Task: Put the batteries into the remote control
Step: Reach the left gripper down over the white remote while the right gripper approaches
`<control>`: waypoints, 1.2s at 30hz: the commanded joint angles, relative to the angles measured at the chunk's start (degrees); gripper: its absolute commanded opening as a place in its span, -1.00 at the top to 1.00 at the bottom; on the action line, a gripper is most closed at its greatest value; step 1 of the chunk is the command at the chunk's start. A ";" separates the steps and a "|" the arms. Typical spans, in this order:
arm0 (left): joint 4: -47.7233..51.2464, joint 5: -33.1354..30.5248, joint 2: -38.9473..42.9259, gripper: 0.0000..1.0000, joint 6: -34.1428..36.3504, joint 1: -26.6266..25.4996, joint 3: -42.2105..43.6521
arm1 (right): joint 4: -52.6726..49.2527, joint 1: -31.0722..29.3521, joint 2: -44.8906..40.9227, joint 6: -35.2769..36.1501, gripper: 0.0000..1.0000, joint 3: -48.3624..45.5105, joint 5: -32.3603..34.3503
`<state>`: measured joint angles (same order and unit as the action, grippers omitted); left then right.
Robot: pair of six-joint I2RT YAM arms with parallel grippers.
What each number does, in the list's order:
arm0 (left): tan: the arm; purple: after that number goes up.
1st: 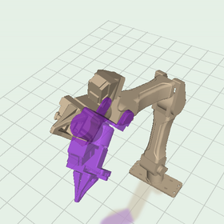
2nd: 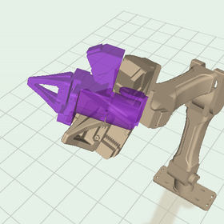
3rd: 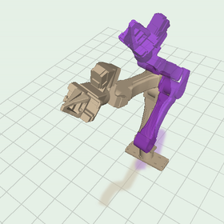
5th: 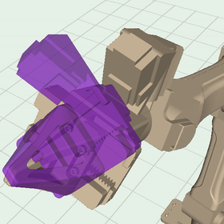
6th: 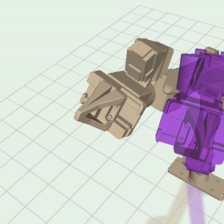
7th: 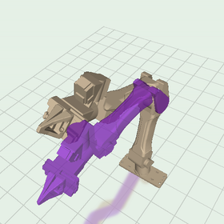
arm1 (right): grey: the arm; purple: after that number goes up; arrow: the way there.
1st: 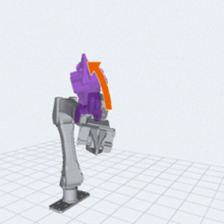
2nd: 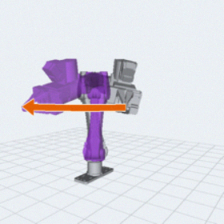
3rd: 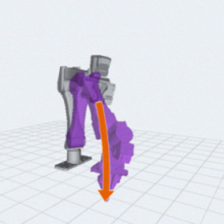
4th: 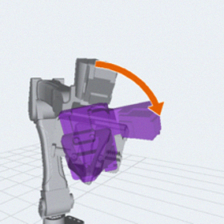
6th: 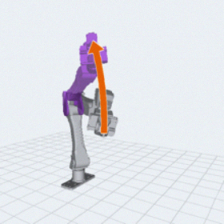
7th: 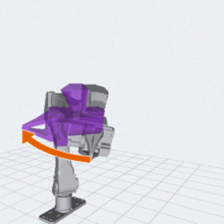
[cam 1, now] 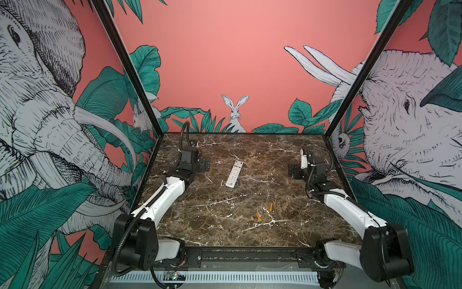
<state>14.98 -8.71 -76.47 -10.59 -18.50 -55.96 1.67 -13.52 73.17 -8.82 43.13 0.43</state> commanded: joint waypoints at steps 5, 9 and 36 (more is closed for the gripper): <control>15.70 5.73 -8.15 -0.99 -3.82 -9.79 -9.89 | -9.87 -12.22 2.44 -1.13 -0.97 2.30 -2.41; 16.31 5.31 -13.43 -0.99 -5.71 -13.35 -13.22 | -11.60 -16.28 1.92 -2.16 -0.98 2.52 -1.59; 22.10 -0.22 -45.88 -0.95 -3.31 -17.16 -41.29 | -10.20 -20.93 -2.67 -4.31 -0.96 -2.88 -2.64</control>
<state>33.43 -7.68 -120.79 -15.44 -35.59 -93.38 -9.76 -34.13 72.20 -12.73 41.19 -2.22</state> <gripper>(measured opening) 0.981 0.981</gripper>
